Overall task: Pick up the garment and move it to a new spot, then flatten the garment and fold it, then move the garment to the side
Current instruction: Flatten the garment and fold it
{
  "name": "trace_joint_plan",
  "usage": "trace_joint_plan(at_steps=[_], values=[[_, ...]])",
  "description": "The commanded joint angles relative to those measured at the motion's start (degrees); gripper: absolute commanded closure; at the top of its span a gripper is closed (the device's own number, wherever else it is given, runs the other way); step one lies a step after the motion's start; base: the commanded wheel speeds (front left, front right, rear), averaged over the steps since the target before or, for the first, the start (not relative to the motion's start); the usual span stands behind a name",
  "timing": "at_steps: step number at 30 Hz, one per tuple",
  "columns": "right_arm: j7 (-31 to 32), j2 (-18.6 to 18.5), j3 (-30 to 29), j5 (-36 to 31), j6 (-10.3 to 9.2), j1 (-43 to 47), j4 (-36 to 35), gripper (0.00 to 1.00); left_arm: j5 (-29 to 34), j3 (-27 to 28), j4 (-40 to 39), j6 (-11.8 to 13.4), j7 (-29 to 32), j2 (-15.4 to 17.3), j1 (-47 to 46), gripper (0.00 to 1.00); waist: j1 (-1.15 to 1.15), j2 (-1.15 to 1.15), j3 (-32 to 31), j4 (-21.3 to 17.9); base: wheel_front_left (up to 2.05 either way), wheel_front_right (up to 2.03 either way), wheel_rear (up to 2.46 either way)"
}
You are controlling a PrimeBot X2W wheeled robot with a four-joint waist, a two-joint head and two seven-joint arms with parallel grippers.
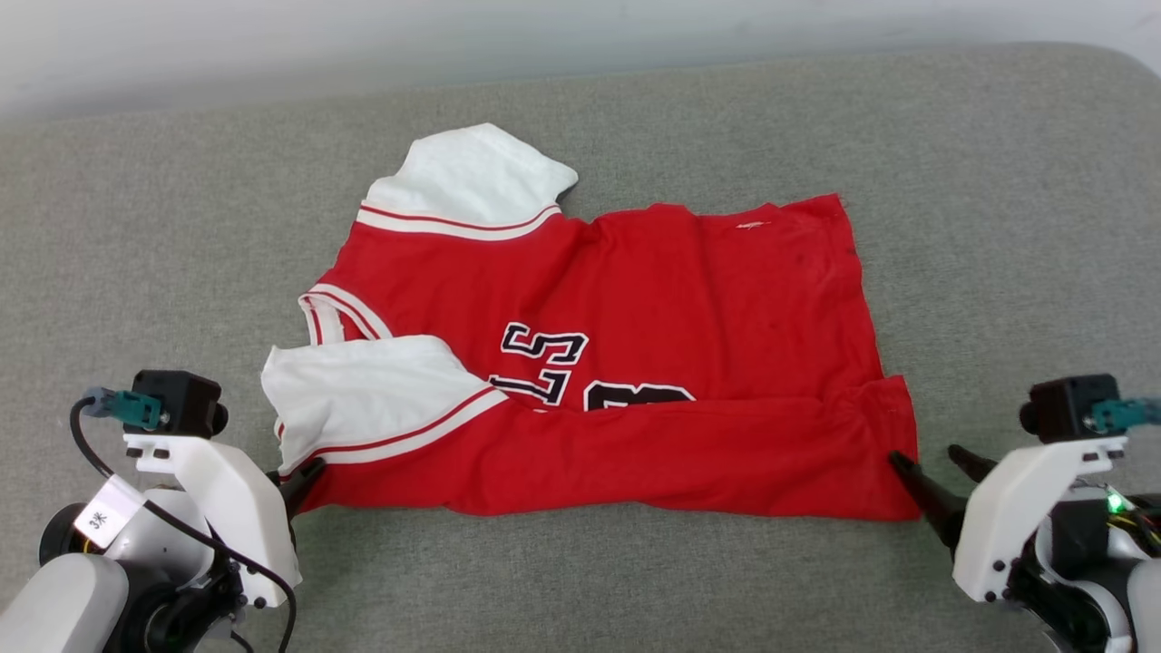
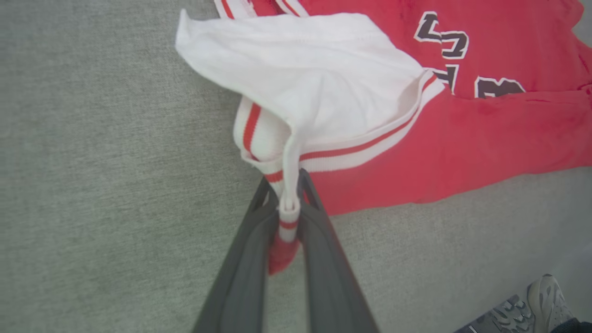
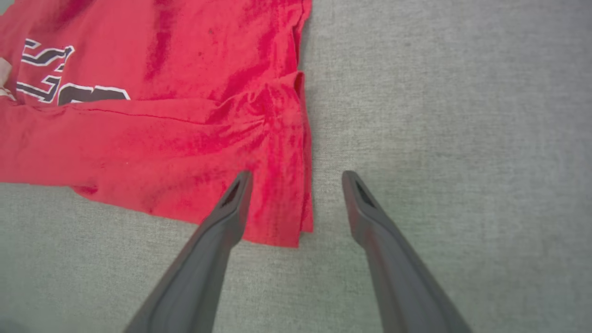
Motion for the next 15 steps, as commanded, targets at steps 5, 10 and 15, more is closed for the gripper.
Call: trace_joint_plan(at_steps=[5, 10, 15], values=[[2.7, 0.2, 2.5, 1.3, -0.05, -3.7, 5.7, 0.00, 0.2, -0.2, -1.4, 0.5, -0.3, -0.5, 0.0, 1.00, 0.00, 0.00, 2.1, 1.4, 0.00, 0.00, 0.00], [4.5, 1.1, 5.9, 2.9, -0.01, -4.3, 13.1, 0.00, -0.2, -0.7, -0.9, 0.0, -1.0, -1.4, -0.1, 1.00, 0.00, 0.00, 3.1, 2.5, 0.00, 0.00, 0.00], [3.5, 0.7, 7.3, 4.8, 0.05, -5.5, 15.4, 1.00, -0.5, -0.9, -0.3, -0.7, -1.8, -1.9, 0.1, 1.00, 0.00, 0.00, 3.2, 2.9, 0.00, 0.00, 0.00]])
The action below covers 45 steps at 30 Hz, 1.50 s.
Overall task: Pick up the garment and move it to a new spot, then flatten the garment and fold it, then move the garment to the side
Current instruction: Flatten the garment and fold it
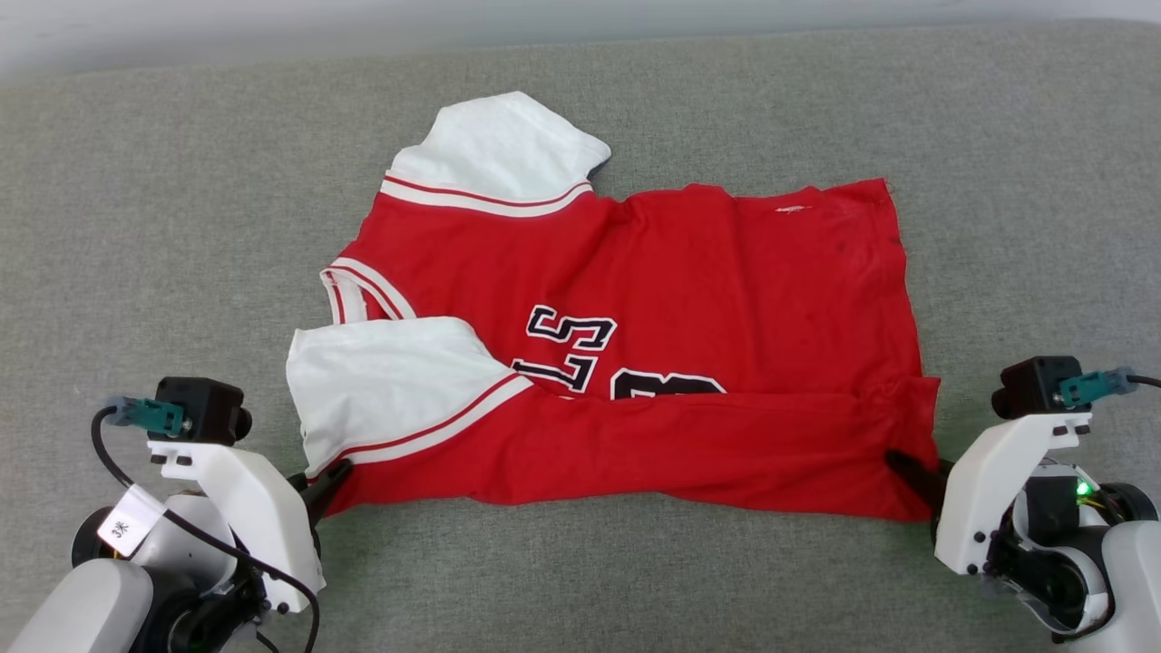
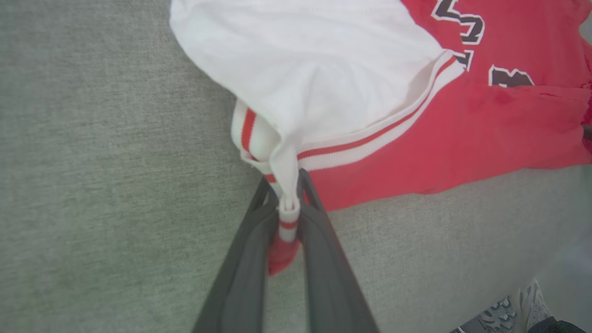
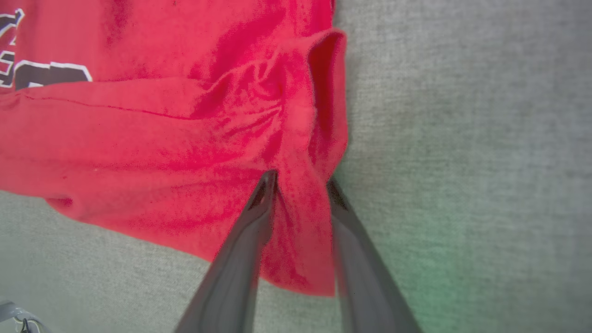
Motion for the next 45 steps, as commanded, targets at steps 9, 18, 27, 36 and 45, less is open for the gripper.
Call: trace_joint_plan(at_steps=[9, 18, 27, 36, 45], values=[[-2.2, -2.3, 0.3, 0.7, 0.06, 0.9, -2.7, 1.00, -0.1, 0.2, -0.6, -2.0, -3.2, -0.2, 1.4, 1.00, 0.00, 0.00, -4.7, 0.2, 0.00, 0.00, 0.00], [-1.1, -3.8, 1.6, 0.4, 0.07, 7.1, -8.2, 1.00, -0.5, 1.0, -2.9, 0.1, -3.9, 1.2, 8.6, 1.00, 0.00, 0.00, -12.3, -0.2, 0.00, 0.00, 0.00], [0.7, -3.3, 1.6, 1.0, 0.07, 15.8, -13.1, 1.00, -2.5, 2.7, -6.2, 4.7, -4.0, 2.2, 19.7, 1.00, 0.00, 0.00, -16.1, 0.4, 0.00, 0.00, 0.00], [-2.6, -1.0, -0.8, 0.4, 0.06, 20.8, -8.6, 1.00, -4.5, 1.1, -0.4, 2.8, -6.3, -1.9, 21.1, 1.00, 0.00, 0.00, -15.1, 1.5, 0.00, 0.00, 0.00], [-11.1, 0.2, 0.6, 1.0, 0.07, 19.9, -5.6, 0.00, -4.0, 0.0, 6.6, 0.3, -8.5, -4.6, 17.0, 0.00, 0.00, 0.00, -14.8, 0.8, 0.00, 0.00, 0.00]])
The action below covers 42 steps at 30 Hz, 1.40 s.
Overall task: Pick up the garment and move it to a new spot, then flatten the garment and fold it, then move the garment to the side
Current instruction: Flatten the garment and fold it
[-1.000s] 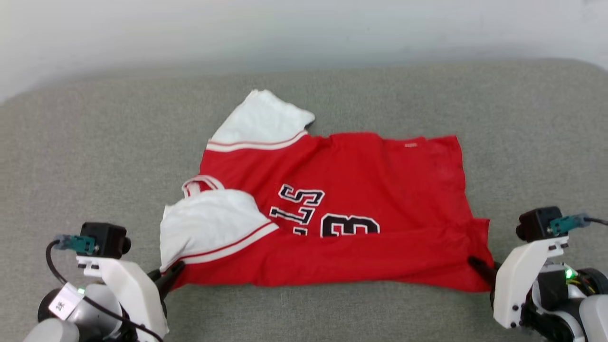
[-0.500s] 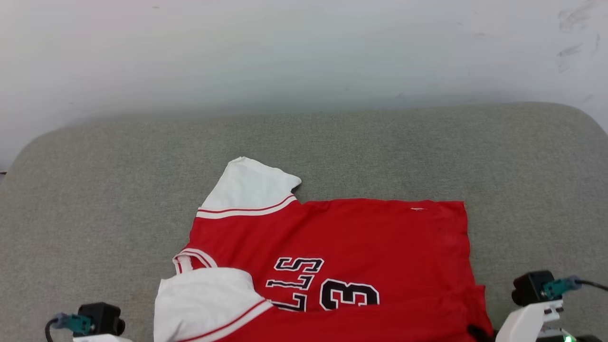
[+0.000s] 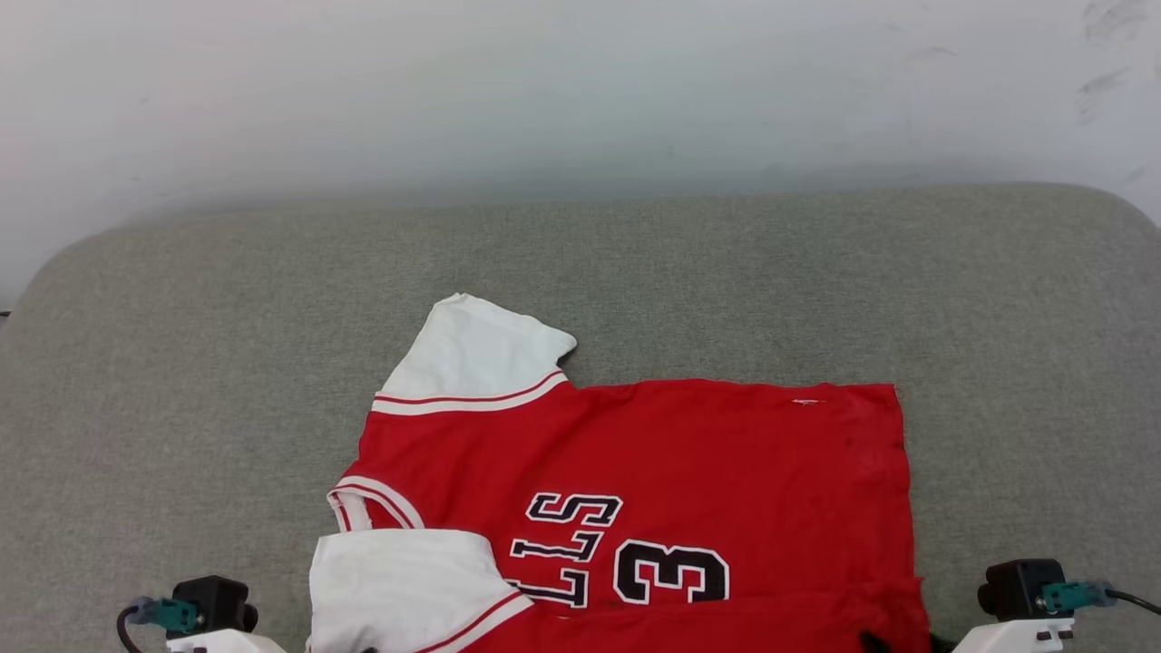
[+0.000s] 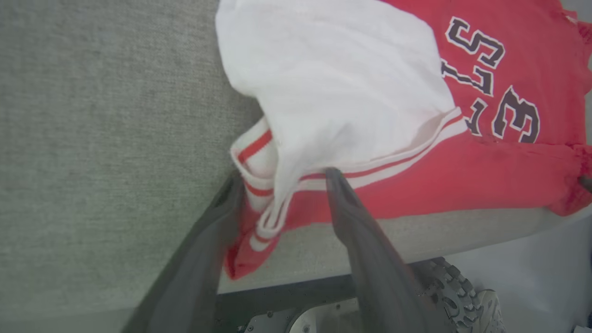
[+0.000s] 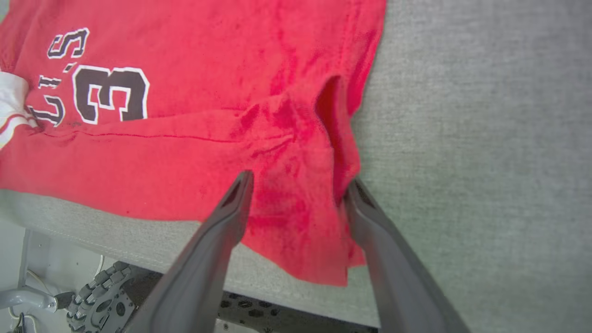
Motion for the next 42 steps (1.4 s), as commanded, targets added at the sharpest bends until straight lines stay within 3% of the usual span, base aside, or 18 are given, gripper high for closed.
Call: trace_joint_plan(at_steps=[1, 8, 14, 20, 27, 35, 42], values=[[-1.5, 0.2, 0.4, 0.1, -0.05, -0.3, -0.1, 0.00, 0.6, 0.1, 0.0, -0.3, -0.5, -0.2, -1.0, 0.00, 0.00, 0.00, -0.1, -0.2, 0.00, 0.00, 0.00], [-15.9, 1.0, -0.3, -2.4, -0.05, -2.2, -1.6, 0.00, 4.0, 0.8, -1.2, -0.6, -3.9, 1.6, -3.3, 0.00, 0.00, 0.00, -0.5, -0.8, 0.00, 0.00, 0.00], [-25.2, 2.9, -2.8, -7.3, -0.05, -4.4, -4.5, 0.00, 9.5, 2.8, -2.4, 2.1, -12.2, 0.5, -6.8, 0.00, 0.00, 0.00, -0.3, -1.9, 0.00, 0.00, 0.00], [-28.3, 4.4, -4.7, -11.5, -0.05, -6.5, -8.7, 0.00, 14.0, 3.8, -3.4, 2.9, -20.6, -1.2, -10.9, 0.00, 0.00, 0.00, 2.1, -3.2, 0.00, 0.00, 0.00], [-27.7, 5.9, -6.3, -14.4, -0.05, -9.2, -14.5, 0.00, 18.0, 3.5, -2.3, 2.9, -26.0, -2.6, -18.4, 0.00, 0.00, 0.00, 8.8, -4.5, 0.00, 0.00, 0.00], [-28.1, 7.2, -6.0, -15.9, -0.05, -13.6, -17.4, 0.00, 18.0, 2.0, 4.6, -1.6, -23.3, -1.8, -31.3, 0.00, 0.00, 0.00, 16.3, -7.0, 0.00, 0.00, 0.00], [-29.1, 8.5, -5.4, -15.4, -0.05, -15.3, -16.4, 0.00, 15.1, -0.2, 10.8, -6.8, -11.5, 1.1, -42.9, 0.00, 0.00, 0.00, 20.0, -9.3, 0.00, 0.00, 0.00]])
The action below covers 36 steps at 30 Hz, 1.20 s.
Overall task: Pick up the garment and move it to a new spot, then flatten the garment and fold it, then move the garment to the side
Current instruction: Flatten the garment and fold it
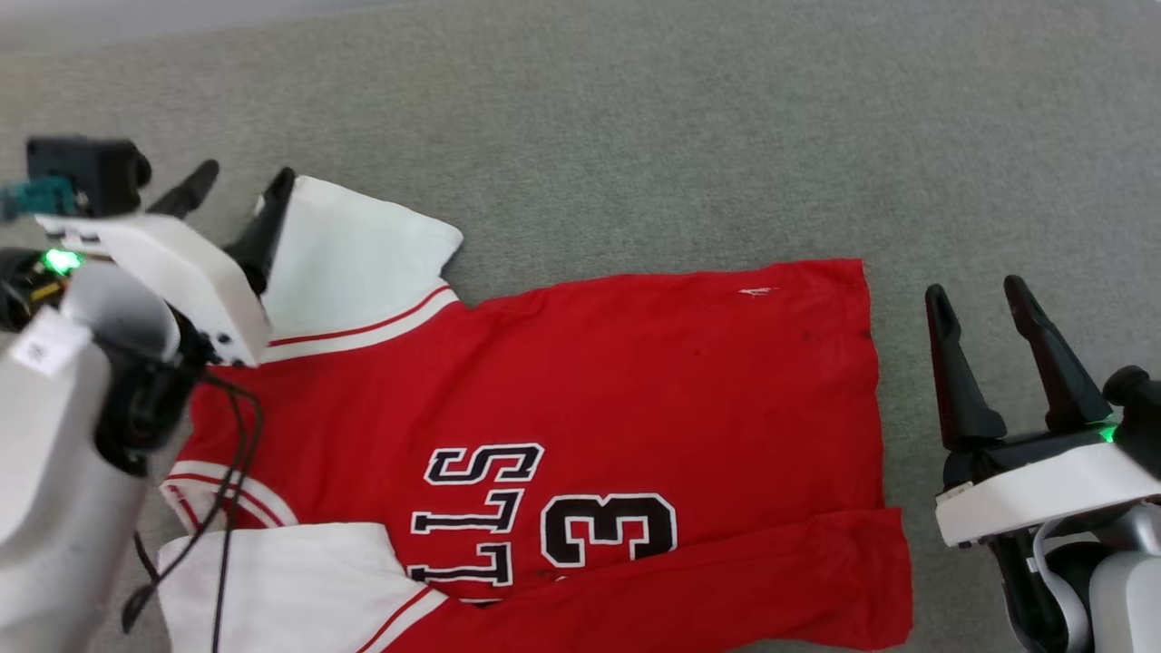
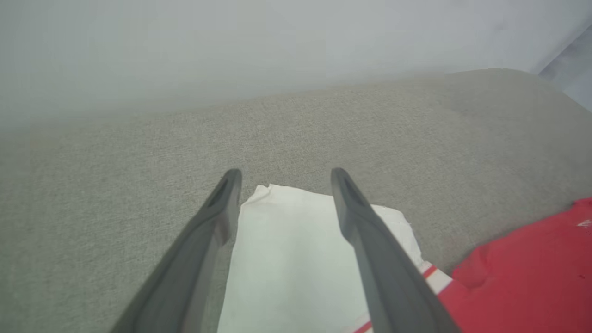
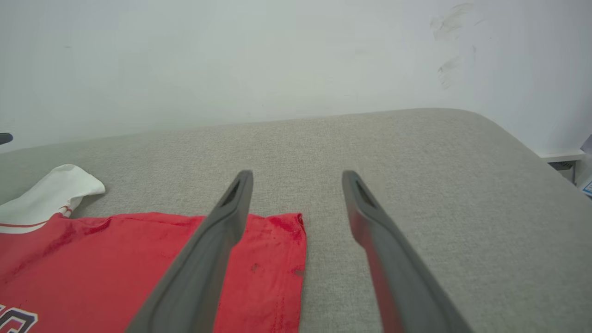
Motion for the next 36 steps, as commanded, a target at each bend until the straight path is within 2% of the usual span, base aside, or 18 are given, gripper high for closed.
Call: trace_joint_plan(at_steps=[1, 9, 14, 17, 18, 19, 20, 30, 36], values=[[-0.7, 0.5, 0.3, 0.2, -0.05, -1.1, 0.5, 0.00, -0.9, -0.4, 1.4, -0.8, 3.1, 1.0, -2.5, 0.00, -0.02, 0.00, 1.7, -1.7, 0.00, 0.00, 0.00], [-2.9, 1.3, 1.7, 2.3, -0.05, -2.5, 4.2, 0.00, -4.3, -3.3, 8.9, -3.7, 22.0, 6.0, -10.1, 0.00, -0.02, 0.00, 4.0, -5.4, 0.00, 0.00, 0.00], [-4.3, 1.5, 2.3, 3.6, -0.05, -2.6, 6.3, 0.00, -5.9, -5.2, 12.6, -4.3, 31.0, 7.7, -11.7, 0.00, -0.02, 0.00, 5.2, -7.2, 0.00, 0.00, 0.00], [-5.0, 1.6, 2.6, 4.5, -0.05, -3.1, 7.8, 0.00, -7.5, -7.4, 15.0, -4.8, 37.1, 7.1, -10.4, 0.00, -0.02, 0.00, 5.9, -8.2, 0.00, 0.00, 0.00], [-5.2, 1.6, 2.7, 4.8, -0.05, -3.2, 8.1, 0.00, -8.2, -7.4, 15.5, -4.5, 37.9, 6.5, -10.0, 0.51, -0.02, 0.00, 6.0, -8.4, 0.00, 0.00, 0.00], [-5.3, 1.6, 2.8, 5.1, -0.05, -3.2, 8.4, 0.00, -8.6, -7.6, 15.7, -4.4, 38.5, 5.9, -9.6, 0.87, -0.02, 0.00, 6.1, -8.6, 0.00, 0.00, 0.00], [-5.4, 1.6, 2.8, 5.4, -0.05, -3.3, 8.8, 0.00, -9.1, -7.8, 16.0, -4.2, 39.2, 5.4, -9.1, 1.00, -0.02, 0.00, 6.2, -8.7, 0.00, 0.00, 0.00], [-2.3, 1.6, 2.1, 8.4, -0.05, -4.8, 11.1, 0.00, -8.2, -6.9, 16.3, -2.7, 35.2, 5.2, -9.1, 1.00, -0.02, 0.00, 5.3, -8.2, 0.00, 0.00, 0.00], [7.0, -1.5, 2.6, 10.9, -0.05, -10.4, 16.4, 0.00, -7.4, -5.9, 13.5, -3.1, 31.2, 5.2, -11.4, 1.00, -0.02, 0.00, 3.6, -5.6, 0.00, 0.00, 0.00]])
